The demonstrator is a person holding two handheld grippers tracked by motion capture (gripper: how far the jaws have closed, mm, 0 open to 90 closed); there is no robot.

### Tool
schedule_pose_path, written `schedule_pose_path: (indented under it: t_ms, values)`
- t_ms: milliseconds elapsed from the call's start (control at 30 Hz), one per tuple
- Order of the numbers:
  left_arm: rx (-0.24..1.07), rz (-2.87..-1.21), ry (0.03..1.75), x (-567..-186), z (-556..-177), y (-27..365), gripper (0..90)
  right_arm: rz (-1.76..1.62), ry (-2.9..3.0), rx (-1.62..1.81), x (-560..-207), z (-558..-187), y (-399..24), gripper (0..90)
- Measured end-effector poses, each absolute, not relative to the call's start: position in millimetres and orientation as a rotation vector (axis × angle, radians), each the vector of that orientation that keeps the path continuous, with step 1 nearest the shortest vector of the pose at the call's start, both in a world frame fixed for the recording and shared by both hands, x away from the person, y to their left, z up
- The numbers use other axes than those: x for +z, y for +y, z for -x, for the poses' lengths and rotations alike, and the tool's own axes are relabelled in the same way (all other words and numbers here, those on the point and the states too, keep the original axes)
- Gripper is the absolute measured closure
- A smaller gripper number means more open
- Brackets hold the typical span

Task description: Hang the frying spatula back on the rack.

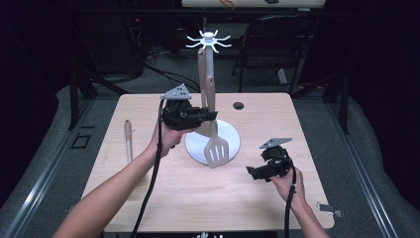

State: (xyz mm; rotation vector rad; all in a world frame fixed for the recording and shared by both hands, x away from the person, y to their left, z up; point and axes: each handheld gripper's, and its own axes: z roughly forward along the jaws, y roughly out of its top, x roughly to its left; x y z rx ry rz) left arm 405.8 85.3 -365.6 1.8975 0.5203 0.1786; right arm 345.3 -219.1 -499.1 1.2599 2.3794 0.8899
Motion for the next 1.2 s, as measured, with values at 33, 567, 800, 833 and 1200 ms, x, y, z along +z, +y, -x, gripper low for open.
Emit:
schedule_pose_path:
  t_ms: [33,567,800,833,1200]
  values:
    - [0.184,-1.898,0.521,-363,-408,84,77.4,-1.25,2.386,0.883,-499,-345,-219,6.6]
    - [0.2,-1.908,0.515,-346,-422,74,77.4,-1.241,2.394,0.884,-499,-345,-218,6.7]
    - [0.201,-1.914,0.517,-336,-428,68,77.4,-1.227,2.408,0.862,-500,-345,-216,6.8]
    - [0.198,-1.91,0.52,-335,-429,68,77.4,-1.226,2.407,0.862,-500,-345,-216,6.8]
    - [0.202,-1.906,0.537,-328,-436,65,77.4,-1.224,2.414,0.858,-500,-345,-217,6.8]
